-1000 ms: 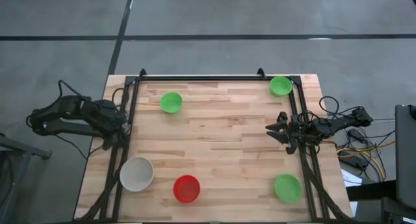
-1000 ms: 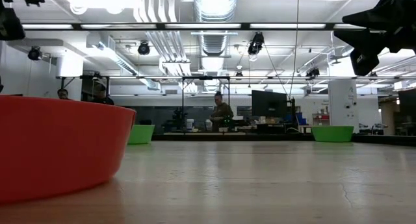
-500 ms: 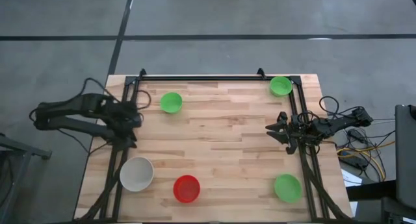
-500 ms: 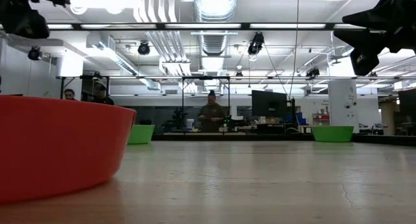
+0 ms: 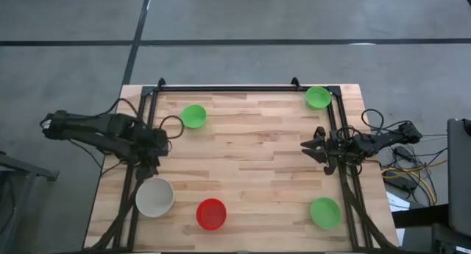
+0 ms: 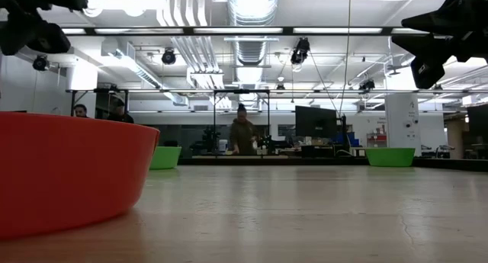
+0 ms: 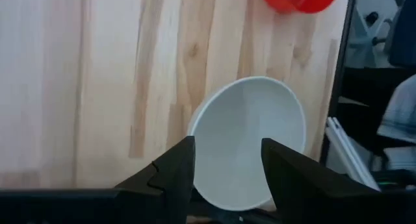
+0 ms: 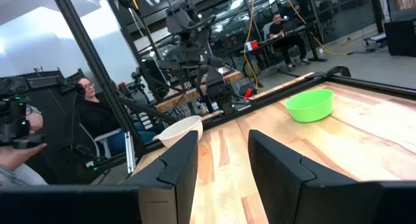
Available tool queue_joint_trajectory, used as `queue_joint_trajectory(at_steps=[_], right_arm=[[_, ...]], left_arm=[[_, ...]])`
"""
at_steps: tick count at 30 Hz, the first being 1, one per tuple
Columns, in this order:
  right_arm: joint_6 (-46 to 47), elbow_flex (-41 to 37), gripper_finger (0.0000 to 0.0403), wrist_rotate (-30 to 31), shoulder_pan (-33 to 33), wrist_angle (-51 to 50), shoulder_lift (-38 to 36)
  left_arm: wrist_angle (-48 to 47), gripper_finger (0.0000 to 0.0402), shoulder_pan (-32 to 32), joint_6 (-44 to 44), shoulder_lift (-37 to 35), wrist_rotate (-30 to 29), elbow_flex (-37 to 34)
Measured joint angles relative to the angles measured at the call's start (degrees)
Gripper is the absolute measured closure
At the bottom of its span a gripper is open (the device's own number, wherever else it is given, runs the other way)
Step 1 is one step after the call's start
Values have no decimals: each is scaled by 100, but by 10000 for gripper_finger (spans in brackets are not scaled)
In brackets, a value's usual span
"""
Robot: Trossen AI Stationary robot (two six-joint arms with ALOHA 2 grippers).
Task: Nest bowls inside each other
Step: Put the gray bowl on the center of the table
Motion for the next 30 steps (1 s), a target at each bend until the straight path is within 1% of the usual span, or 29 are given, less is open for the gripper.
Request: queue_joint_trajectory(at_steps=[4, 8, 12, 19, 30], right_arm=[[0, 2, 271, -1, 0, 0, 0], [0, 0, 271, -1, -2, 0, 0], [0, 2, 271, -1, 0, 0, 0], [0, 1, 271, 0, -1, 0, 0], [0, 0, 271, 1, 0, 0, 0]], left_arm=[[441, 220, -404, -72, -258, -223, -234], [739, 220, -684, -376, -409, -431, -618], [944, 220, -865, -664, -412, -345, -1043], [1436, 220, -1071, -964, -416, -256, -1482], [1842, 220, -1097, -1128, -416, -341, -1885]])
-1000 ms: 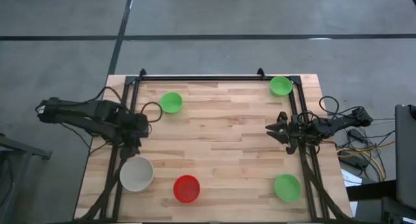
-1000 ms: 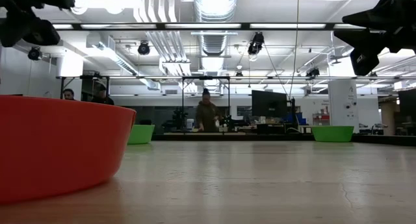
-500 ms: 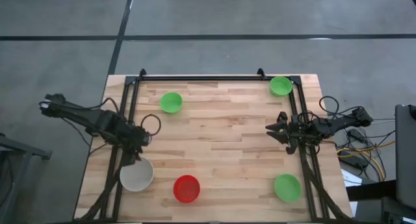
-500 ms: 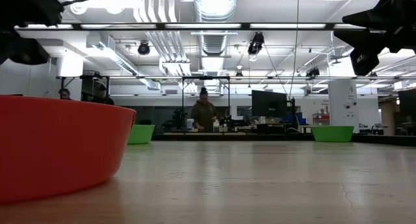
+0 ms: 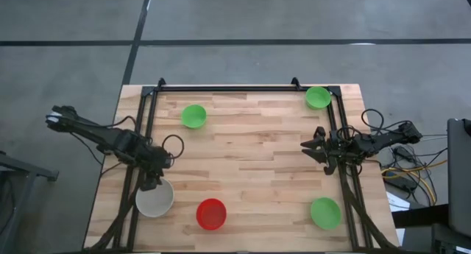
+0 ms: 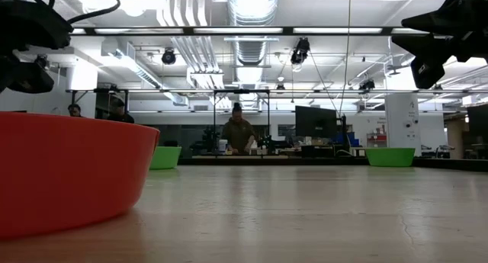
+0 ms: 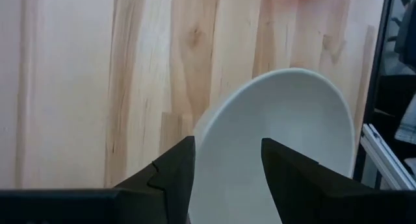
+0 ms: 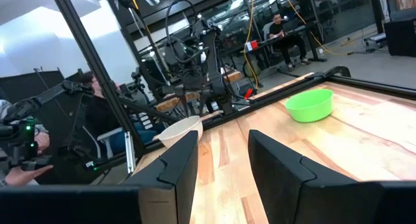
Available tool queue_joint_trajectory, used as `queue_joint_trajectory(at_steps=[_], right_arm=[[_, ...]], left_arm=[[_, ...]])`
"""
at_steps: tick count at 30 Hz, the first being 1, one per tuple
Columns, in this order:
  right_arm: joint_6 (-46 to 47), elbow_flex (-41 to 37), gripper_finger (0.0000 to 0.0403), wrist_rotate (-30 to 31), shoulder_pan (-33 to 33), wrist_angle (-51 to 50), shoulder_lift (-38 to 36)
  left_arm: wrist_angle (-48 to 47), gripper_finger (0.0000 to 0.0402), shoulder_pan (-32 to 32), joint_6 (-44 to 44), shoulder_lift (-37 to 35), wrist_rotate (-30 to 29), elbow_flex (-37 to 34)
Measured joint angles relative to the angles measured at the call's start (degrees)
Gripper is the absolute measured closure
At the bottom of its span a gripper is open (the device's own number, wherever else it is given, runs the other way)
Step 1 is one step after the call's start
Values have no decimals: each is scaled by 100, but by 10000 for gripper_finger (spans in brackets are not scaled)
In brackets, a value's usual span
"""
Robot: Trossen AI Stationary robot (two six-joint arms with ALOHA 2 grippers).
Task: Nest bowls inside each other
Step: Put the gray bowl on the center of the table
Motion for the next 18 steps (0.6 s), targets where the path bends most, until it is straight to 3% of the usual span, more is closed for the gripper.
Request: queue_joint_trajectory(at_steps=[18], right_arm=[[0, 0, 271, -2, 0, 0, 0]], left_arm=[[695, 220, -4, -442, 2, -37, -758]])
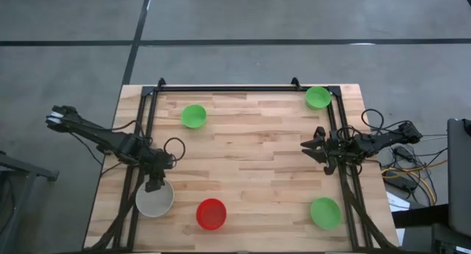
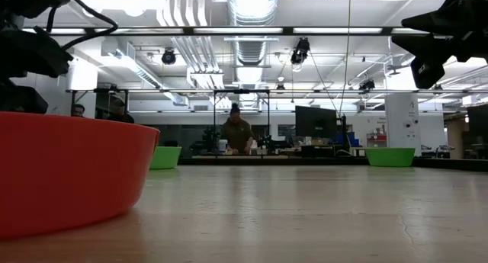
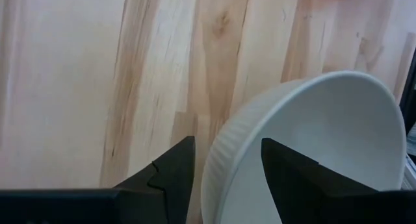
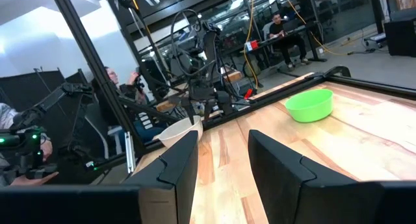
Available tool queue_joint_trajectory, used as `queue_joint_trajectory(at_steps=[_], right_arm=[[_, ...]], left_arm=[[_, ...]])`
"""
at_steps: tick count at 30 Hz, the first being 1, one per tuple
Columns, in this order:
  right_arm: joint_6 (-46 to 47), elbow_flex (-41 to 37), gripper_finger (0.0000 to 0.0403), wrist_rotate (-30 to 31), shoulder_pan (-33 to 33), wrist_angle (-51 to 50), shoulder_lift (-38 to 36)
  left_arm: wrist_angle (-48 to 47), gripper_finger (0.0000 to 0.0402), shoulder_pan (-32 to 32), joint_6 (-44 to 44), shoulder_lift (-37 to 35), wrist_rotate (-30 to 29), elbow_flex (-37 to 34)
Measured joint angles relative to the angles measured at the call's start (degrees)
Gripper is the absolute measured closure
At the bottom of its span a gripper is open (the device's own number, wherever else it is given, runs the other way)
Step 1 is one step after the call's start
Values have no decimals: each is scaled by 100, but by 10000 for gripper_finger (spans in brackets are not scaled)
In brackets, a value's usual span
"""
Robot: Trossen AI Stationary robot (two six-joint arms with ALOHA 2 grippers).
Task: Nest bowls inside each other
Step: Put the gray bowl on the center of the table
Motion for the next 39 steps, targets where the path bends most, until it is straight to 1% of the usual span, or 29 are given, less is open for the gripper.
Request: queue_joint_trajectory(at_steps=[8, 13, 26, 37, 39], right_arm=[[0, 1, 271, 1, 0, 0, 0], [0, 0, 271, 0, 0, 0, 1], [0, 0, 271, 2, 0, 0, 1], [0, 0, 271, 0, 0, 0, 0], [0, 0, 271, 1, 0, 0, 1]], left_arm=[[137, 221, 2, -256, 0, 18, -177], [264, 233, 2, -289, 0, 30, -248], [492, 298, 4, -287, 0, 35, -256], [562, 389, 4, -298, -2, -46, -256], [549, 393, 4, -288, 0, -45, -258]])
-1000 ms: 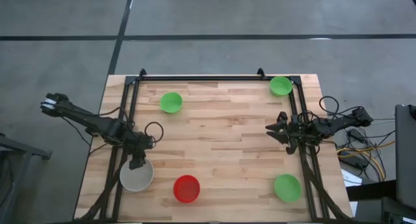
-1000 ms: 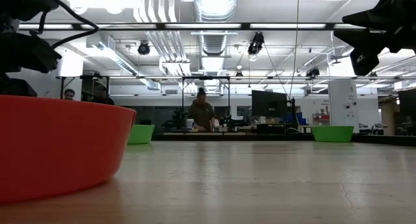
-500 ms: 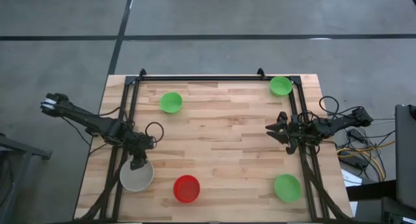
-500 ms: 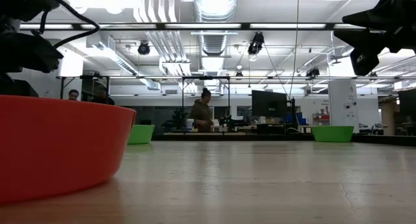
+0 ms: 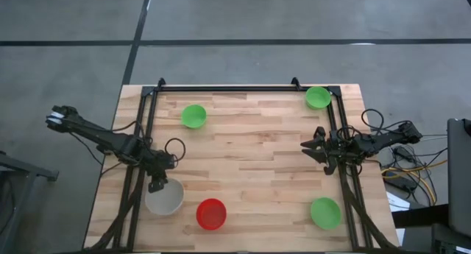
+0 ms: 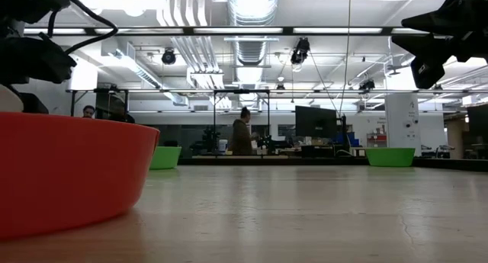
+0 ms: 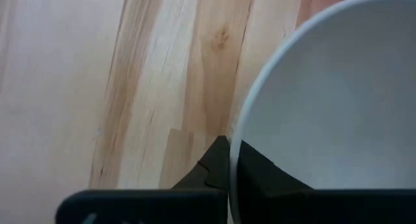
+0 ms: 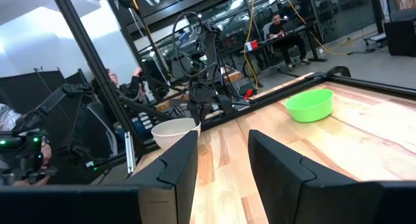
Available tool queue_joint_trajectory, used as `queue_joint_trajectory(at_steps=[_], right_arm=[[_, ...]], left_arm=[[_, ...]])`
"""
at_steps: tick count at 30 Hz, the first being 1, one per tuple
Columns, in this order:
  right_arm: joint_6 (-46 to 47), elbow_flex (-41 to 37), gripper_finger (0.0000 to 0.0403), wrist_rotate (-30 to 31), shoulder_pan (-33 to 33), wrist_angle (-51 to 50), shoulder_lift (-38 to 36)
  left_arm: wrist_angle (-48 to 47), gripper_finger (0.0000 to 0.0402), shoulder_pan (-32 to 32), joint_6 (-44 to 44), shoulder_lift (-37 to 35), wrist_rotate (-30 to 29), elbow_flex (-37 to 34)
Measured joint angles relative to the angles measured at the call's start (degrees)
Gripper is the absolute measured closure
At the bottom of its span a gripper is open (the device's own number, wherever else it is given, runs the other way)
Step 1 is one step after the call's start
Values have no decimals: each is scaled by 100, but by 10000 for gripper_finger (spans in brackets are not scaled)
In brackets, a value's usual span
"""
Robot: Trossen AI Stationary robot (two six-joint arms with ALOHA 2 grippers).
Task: Nest bowls inside each other
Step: Put the gray bowl on the center of the table
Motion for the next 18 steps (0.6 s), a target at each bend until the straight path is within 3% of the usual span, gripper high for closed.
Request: queue_joint_trajectory(at_steps=[11, 18], right_arm=[[0, 2, 271, -1, 0, 0, -1], [0, 0, 271, -1, 0, 0, -1]], left_arm=[[56, 393, -4, -16, 0, -82, 37], [73, 395, -2, 375, 16, -588, 396]])
